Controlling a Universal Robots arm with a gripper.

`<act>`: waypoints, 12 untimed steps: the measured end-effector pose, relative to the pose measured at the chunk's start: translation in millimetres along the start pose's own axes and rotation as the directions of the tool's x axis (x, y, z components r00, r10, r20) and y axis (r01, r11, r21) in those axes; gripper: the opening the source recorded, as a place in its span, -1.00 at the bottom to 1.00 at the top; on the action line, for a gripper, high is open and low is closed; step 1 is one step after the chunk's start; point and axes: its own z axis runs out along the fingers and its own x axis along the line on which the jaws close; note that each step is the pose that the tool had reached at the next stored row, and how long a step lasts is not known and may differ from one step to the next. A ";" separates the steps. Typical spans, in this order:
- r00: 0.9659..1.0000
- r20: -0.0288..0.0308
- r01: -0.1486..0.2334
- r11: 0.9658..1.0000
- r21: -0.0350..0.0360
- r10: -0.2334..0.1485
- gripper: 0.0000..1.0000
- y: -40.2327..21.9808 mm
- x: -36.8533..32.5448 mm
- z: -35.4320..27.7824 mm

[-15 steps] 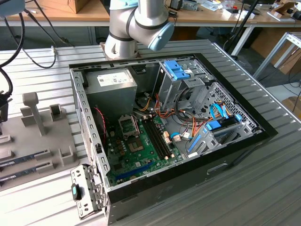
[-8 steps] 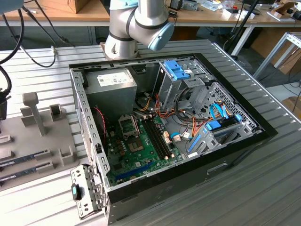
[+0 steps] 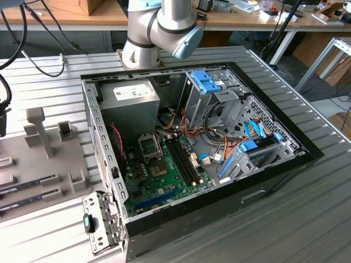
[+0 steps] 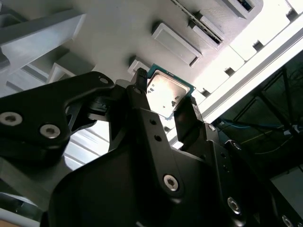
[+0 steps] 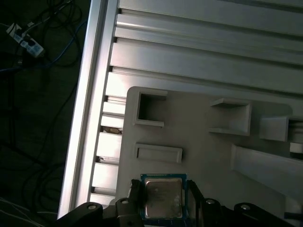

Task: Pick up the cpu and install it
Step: 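Pick up the cpu and move it towards the insertion slot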

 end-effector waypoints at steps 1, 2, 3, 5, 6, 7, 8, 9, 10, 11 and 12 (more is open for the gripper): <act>1.000 0.000 0.000 1.000 0.000 0.000 -0.05 0.0 0.0 -0.8; 1.000 0.000 0.000 1.000 0.000 0.000 -0.05 0.0 0.0 -1.5; 1.000 0.000 0.000 1.000 0.000 0.000 -0.05 0.1 0.0 -2.3; 1.000 0.000 0.000 1.000 0.000 0.000 -0.05 0.1 -0.1 -3.7; 1.000 0.000 0.000 1.000 0.000 0.000 -0.05 0.2 -0.1 -4.9; 1.000 0.000 0.000 1.000 0.000 0.000 -0.05 0.2 -0.1 -6.2; 1.000 0.000 0.000 1.000 0.000 0.000 -0.05 0.2 -0.1 -7.0; 1.000 0.000 0.000 1.000 0.000 0.000 -0.05 0.3 -0.2 -7.7; 1.000 0.000 0.000 1.000 -0.001 0.000 -0.05 0.3 -0.2 -8.5; 1.000 0.000 0.000 1.000 -0.001 0.000 -0.05 0.3 -0.2 -9.2; 1.000 0.000 0.000 1.000 -0.001 0.000 -0.05 0.3 -0.2 -10.0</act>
